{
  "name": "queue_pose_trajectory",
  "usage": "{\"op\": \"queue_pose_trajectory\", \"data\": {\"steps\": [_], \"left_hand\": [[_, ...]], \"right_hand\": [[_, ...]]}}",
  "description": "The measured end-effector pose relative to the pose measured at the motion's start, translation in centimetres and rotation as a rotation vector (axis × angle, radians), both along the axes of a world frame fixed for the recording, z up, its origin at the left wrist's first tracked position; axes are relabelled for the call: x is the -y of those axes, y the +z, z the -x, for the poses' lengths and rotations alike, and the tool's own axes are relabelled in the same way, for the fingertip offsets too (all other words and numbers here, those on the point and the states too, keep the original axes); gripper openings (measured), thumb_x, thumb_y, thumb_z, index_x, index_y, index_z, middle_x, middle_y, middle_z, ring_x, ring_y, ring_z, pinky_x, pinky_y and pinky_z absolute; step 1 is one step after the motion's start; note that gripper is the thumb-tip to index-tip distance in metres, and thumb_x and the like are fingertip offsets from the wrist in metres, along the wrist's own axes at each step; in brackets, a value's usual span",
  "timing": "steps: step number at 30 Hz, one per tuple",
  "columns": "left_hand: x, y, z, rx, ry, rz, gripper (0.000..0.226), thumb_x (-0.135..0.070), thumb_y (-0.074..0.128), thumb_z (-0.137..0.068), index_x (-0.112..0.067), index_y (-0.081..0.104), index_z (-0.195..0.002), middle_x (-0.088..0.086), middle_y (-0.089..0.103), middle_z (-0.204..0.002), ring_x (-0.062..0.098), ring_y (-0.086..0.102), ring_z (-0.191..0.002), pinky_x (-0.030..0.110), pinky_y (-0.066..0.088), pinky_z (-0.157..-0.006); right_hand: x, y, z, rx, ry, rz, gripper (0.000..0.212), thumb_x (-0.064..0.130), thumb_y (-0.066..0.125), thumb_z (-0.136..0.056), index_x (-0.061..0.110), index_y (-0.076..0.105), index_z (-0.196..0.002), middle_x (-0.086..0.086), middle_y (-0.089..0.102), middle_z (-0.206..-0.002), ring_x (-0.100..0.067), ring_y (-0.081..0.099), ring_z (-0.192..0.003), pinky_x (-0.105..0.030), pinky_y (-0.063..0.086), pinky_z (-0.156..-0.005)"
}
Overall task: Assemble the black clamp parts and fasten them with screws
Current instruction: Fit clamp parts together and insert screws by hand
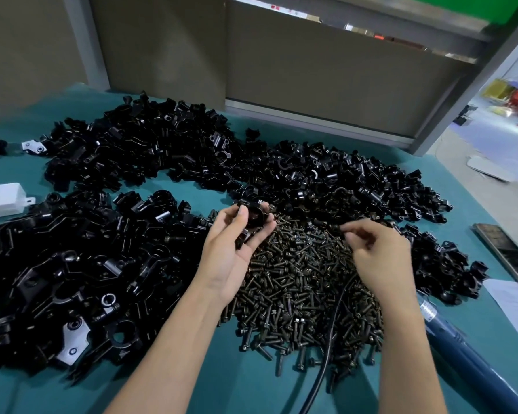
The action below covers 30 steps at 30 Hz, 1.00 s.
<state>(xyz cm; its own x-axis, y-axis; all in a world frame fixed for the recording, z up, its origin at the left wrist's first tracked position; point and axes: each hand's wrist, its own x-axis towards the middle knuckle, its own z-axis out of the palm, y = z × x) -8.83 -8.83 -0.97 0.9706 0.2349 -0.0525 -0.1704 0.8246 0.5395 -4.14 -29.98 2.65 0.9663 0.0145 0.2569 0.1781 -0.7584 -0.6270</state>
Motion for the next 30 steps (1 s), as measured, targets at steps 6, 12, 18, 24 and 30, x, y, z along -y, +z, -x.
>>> {"op": "queue_pose_trajectory", "data": {"steps": [6,12,18,24,30], "left_hand": [[-0.2,-0.1,-0.1,-0.015,0.034,0.027,0.008,-0.012,0.052,-0.099,-0.004,0.054,-0.101,0.021,0.072,-0.110,0.033,0.071,-0.101,0.037,0.059,-0.084],[-0.3,-0.1,-0.1,-0.016,0.033,0.015,0.011,-0.014,0.054,-0.097,-0.005,0.053,-0.103,0.018,0.073,-0.108,0.032,0.071,-0.099,0.039,0.060,-0.084],[-0.2,-0.2,-0.1,0.010,0.022,-0.017,0.021,-0.020,0.060,-0.087,-0.005,0.054,-0.100,0.017,0.074,-0.107,0.030,0.072,-0.098,0.039,0.059,-0.084],[0.1,-0.3,-0.1,-0.004,0.026,-0.059,0.018,-0.018,0.058,-0.093,-0.003,0.055,-0.104,0.016,0.073,-0.109,0.029,0.071,-0.098,0.039,0.059,-0.085],[0.3,-0.3,0.0,-0.023,0.011,-0.093,0.015,-0.016,0.056,-0.096,-0.004,0.055,-0.105,0.015,0.072,-0.110,0.030,0.070,-0.103,0.041,0.059,-0.087]], "right_hand": [[-0.2,0.1,0.2,-0.016,0.095,0.008,0.029,0.001,0.063,-0.093,0.026,0.076,-0.100,0.004,0.069,-0.108,0.000,0.059,-0.073,-0.007,0.042,-0.065],[-2.3,-0.3,0.0,-0.027,0.261,0.185,0.020,0.010,0.068,-0.093,0.026,0.077,-0.100,0.009,0.069,-0.110,-0.012,0.054,-0.113,-0.028,0.041,-0.097],[-4.0,0.5,-0.7,-0.102,0.312,0.409,0.018,0.011,0.069,-0.091,0.026,0.078,-0.092,0.007,0.069,-0.107,-0.013,0.051,-0.112,-0.040,0.050,-0.088],[-5.6,1.7,-2.0,-0.160,0.300,0.646,0.019,0.005,0.069,-0.086,0.023,0.075,-0.085,0.000,0.064,-0.092,-0.022,0.066,-0.090,-0.030,0.049,-0.065],[-5.5,2.1,-2.6,-0.150,0.426,0.781,0.019,0.002,0.063,-0.088,0.020,0.066,-0.081,0.003,0.064,-0.094,-0.016,0.060,-0.079,-0.024,0.036,-0.051]]}}
